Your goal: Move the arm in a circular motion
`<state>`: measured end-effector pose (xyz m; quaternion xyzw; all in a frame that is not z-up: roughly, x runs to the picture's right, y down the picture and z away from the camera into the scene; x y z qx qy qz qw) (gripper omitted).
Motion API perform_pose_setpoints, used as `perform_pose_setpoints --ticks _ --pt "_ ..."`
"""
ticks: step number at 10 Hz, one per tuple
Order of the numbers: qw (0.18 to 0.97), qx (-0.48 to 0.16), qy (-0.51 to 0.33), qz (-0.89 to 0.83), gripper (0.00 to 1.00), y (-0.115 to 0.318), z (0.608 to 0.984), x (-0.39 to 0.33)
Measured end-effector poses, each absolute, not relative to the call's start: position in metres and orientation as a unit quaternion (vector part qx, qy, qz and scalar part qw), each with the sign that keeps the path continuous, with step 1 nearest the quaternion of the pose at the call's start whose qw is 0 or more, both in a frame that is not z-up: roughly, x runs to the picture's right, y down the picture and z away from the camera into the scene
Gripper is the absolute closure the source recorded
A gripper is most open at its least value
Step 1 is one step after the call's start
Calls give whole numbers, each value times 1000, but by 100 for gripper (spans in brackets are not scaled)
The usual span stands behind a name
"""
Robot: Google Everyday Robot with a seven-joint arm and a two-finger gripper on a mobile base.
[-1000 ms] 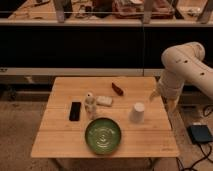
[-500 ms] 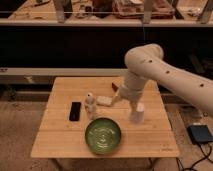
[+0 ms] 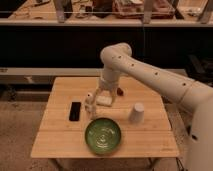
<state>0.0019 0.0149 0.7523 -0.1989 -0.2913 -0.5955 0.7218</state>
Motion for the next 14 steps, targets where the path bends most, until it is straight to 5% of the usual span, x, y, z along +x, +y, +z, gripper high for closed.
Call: perform_pose_setpoints --ticks 4,7,10,14 --pt "754 -196 -217 -588 40 -51 813 61" --pt "800 -219 -158 -535 40 -64 809 152" --pt "846 -257 -81 -460 40 -53 749 268" --pt "866 -295 -79 -395 40 14 673 300"
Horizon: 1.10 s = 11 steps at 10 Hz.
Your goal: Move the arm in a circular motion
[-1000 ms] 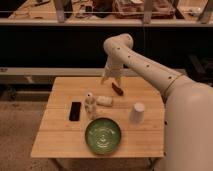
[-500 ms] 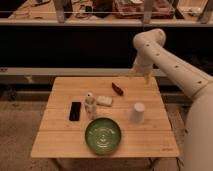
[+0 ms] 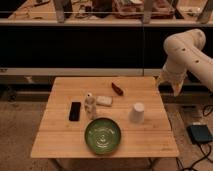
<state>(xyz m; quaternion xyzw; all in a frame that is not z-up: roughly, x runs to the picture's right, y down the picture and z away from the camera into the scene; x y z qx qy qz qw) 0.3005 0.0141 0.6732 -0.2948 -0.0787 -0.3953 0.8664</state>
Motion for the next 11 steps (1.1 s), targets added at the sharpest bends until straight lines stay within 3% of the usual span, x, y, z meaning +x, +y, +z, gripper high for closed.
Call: perform_pose_setpoints --ticks 3,7,9,11 --pt "845 -295 -138 -424 40 59 651 229" --pt "756 -267 -270 -533 40 99 629 76" --pt "715 -235 -317 -577 40 91 637 13" --pt "702 -204 -308 -608 40 50 683 -5"
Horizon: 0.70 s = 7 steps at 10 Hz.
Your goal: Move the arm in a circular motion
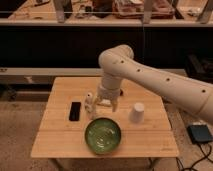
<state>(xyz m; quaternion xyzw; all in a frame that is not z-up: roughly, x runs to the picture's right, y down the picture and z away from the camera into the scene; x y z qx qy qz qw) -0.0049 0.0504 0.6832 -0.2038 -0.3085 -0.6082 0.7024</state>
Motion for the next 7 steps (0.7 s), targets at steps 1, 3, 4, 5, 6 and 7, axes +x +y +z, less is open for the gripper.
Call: perform_pose_setpoints --ticks 1,3,4,5,6,7 --pt "705 -199 -291 -615 40 33 707 4" --pt "722 -194 -249 -616 40 -10 762 32" --pt "732 -194 -229 -611 40 -25 778 49" --pt "744 -196 -212 -603 40 -38 790 67" --pt "760 -201 -192 -588 40 -48 800 95" --pt "788 -213 -161 -555 40 -55 800 142"
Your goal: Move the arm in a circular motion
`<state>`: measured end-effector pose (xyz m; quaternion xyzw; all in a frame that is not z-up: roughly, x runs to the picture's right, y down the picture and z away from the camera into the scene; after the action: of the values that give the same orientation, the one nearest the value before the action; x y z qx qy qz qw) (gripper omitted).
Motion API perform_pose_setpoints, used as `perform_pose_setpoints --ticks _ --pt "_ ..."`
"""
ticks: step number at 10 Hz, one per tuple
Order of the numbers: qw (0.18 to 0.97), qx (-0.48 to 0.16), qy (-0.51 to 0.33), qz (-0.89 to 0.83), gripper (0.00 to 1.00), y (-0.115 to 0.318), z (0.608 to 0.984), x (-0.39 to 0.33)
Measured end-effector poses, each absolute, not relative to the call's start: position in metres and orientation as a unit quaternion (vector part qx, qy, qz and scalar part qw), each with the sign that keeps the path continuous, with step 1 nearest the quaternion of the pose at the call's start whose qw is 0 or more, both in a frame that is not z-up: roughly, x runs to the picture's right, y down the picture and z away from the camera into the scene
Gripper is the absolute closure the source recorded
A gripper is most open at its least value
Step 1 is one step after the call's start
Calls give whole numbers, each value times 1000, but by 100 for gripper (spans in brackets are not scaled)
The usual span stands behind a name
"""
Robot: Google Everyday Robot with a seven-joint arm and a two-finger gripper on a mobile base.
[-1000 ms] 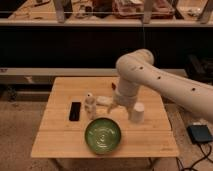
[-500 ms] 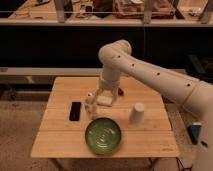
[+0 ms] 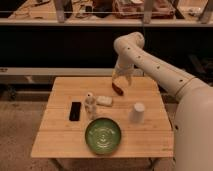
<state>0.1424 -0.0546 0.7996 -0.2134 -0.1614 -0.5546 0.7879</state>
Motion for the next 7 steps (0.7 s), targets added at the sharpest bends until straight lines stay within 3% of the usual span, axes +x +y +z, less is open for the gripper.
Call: perform_pose_setpoints --ticks 4,7 --pt "850 -260 -80 -452 40 -30 735 274" --pt "865 -269 -78 -416 40 9 674 285"
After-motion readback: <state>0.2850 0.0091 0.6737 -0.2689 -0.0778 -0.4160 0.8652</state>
